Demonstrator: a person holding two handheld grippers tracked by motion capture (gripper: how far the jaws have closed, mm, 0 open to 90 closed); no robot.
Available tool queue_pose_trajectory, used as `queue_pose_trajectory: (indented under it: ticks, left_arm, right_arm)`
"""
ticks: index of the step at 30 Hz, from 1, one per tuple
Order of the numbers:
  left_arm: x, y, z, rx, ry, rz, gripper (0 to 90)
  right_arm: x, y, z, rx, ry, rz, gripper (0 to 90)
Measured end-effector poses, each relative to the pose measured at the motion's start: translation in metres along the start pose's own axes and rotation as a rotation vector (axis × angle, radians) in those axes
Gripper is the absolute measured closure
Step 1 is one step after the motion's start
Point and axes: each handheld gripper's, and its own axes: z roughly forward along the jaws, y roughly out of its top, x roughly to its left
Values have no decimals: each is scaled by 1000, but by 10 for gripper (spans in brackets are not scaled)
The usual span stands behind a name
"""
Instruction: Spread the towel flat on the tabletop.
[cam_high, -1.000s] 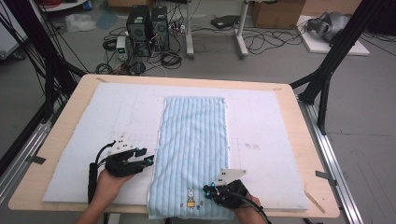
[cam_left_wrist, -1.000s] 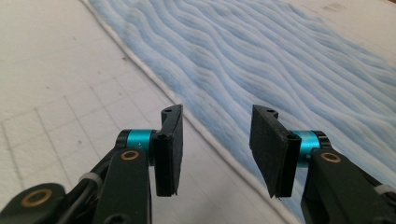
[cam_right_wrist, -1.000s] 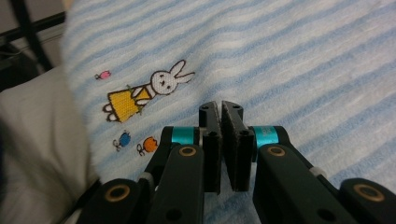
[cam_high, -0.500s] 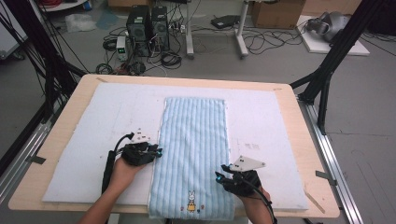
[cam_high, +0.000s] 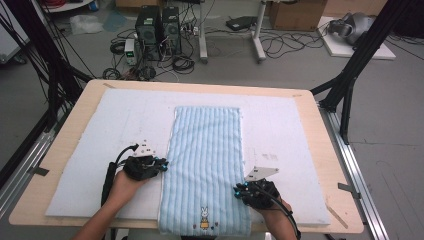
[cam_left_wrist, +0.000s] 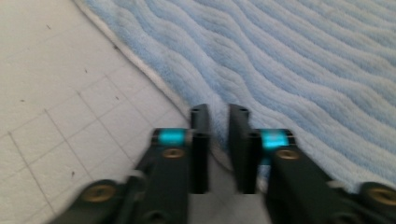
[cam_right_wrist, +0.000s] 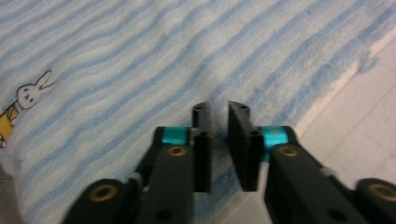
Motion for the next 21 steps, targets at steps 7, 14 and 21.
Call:
queue_pose_trajectory:
  ticks: [7, 14, 21]
  left_arm:
    - [22, 14, 0, -138, 56, -44, 540]
    - [39, 20, 10, -173, 46, -109, 487]
    - [48, 24, 8, -221, 13, -134, 412]
  right_arm:
    - [-38, 21, 7, -171, -147, 68, 723]
    - [-61, 40, 47, -87, -182, 44, 759]
    - [-56, 38, 37, -7, -219, -24, 813]
